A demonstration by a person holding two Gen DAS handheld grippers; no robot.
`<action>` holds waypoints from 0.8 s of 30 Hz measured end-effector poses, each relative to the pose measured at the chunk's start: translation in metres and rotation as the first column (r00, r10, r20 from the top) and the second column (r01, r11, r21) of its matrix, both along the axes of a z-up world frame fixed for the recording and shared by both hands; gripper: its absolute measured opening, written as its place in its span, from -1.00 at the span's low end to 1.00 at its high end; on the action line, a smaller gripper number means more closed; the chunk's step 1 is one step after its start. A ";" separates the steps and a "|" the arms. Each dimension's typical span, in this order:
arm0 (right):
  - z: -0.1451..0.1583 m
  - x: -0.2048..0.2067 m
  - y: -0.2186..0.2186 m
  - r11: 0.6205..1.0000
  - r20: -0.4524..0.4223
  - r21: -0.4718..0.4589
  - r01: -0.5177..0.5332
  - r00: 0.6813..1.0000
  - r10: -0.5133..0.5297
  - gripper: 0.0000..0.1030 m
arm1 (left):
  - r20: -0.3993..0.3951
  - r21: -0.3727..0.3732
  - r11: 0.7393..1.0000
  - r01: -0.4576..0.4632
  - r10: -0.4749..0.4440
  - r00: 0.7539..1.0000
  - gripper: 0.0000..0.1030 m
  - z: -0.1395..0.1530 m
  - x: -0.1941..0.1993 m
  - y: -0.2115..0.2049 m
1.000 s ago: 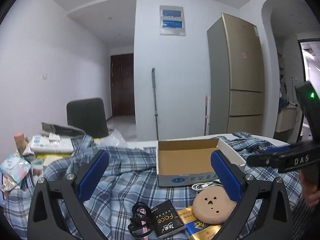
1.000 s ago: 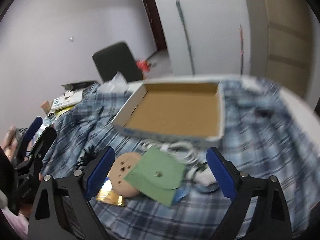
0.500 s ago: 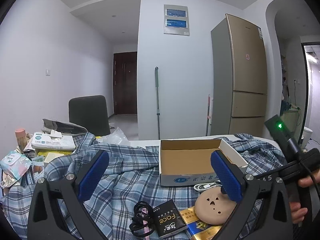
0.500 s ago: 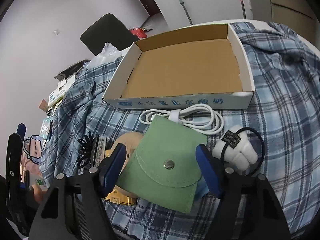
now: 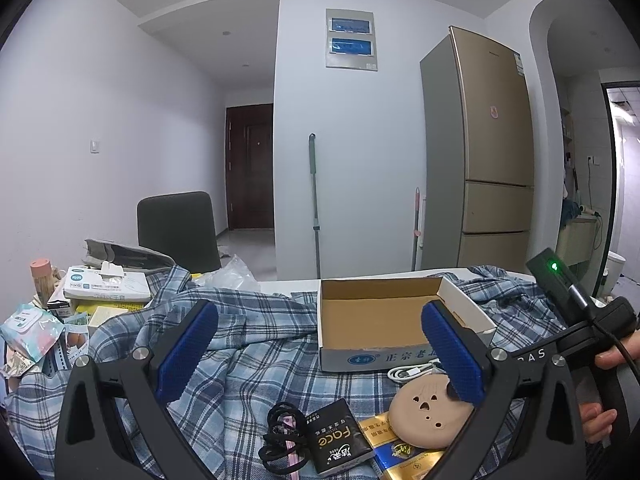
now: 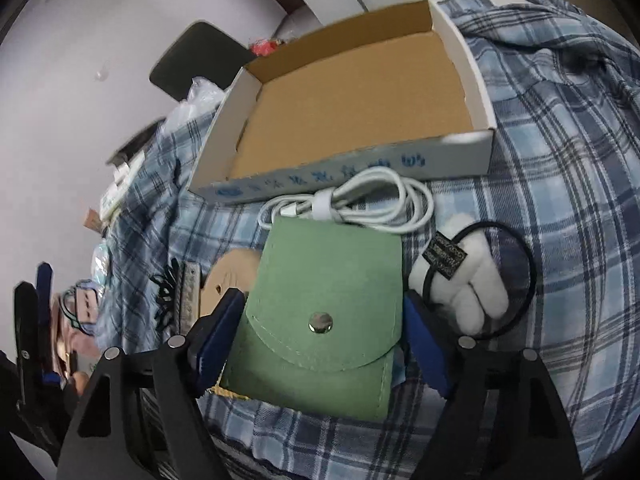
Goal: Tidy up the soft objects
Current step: 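Lift the green pouch with the right gripper while the left gripper approaches the beige round disc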
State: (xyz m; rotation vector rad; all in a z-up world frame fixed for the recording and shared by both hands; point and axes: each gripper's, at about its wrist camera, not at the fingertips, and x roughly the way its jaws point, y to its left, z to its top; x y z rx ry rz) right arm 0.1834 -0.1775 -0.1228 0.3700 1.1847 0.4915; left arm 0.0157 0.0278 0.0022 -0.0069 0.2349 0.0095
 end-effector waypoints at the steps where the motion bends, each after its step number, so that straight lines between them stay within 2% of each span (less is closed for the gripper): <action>1: 0.001 -0.001 -0.001 1.000 0.007 0.004 0.011 1.000 -0.011 0.47 | 0.000 0.000 1.000 0.000 0.000 1.000 1.00 0.000 0.000 0.000; 9: 0.036 -0.021 -0.007 0.995 0.160 -0.094 -0.025 0.986 0.040 0.43 | 0.001 0.005 1.000 0.004 -0.004 1.000 1.00 0.001 0.000 -0.003; 11: 0.047 -0.029 -0.014 0.986 0.230 -0.165 -0.019 0.971 0.057 0.43 | 0.001 0.009 1.000 0.008 -0.008 1.000 1.00 0.001 0.000 -0.004; 15: 0.052 -0.037 -0.023 0.936 0.338 -0.350 0.036 0.937 0.091 0.43 | -0.001 0.020 1.000 0.013 -0.012 1.000 1.00 0.001 0.000 -0.007; 19: 0.028 -0.031 -0.021 0.907 0.277 -0.422 -0.022 0.949 0.152 0.44 | 0.000 0.024 1.000 0.015 -0.015 1.000 1.00 0.001 -0.001 -0.008; 24: 0.013 -0.024 -0.022 0.913 0.239 -0.407 -0.018 0.963 0.125 0.48 | -0.006 0.026 1.000 0.017 -0.016 1.000 1.00 -0.001 0.000 -0.009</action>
